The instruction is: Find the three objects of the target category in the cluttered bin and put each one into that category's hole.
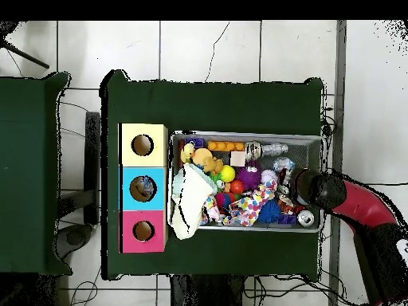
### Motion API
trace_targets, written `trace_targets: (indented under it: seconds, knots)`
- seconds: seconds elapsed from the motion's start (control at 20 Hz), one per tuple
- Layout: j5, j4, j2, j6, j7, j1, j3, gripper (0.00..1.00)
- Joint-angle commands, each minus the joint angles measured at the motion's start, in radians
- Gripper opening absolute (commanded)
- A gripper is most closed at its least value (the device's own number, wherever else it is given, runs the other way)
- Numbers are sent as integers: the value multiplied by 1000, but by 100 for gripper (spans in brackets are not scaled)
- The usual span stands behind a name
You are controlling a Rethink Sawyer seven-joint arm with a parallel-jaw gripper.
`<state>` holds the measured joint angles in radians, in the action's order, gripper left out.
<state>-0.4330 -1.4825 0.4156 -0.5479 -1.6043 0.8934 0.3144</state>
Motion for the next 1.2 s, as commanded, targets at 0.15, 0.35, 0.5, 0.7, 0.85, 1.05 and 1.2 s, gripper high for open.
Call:
trace_targets:
  seconds: [0.15, 0.35, 0.5, 0.7, 0.85, 1.05, 1.2]
  knots:
    - [9, -46, -8, -110, 3, -12, -5, 100]
    - [11, -40, -8, -122, 6, -18, -9, 100]
    - [13, -46, -9, -111, 5, -12, -5, 0]
    - [13, -51, -5, -108, 22, -6, 11, 0]
    - [31, -38, -16, -140, 42, 2, 33, 0]
    - [61, -27, -37, -226, 106, 25, 77, 0]
    - [87, -3, -54, -343, 163, 32, 106, 0]
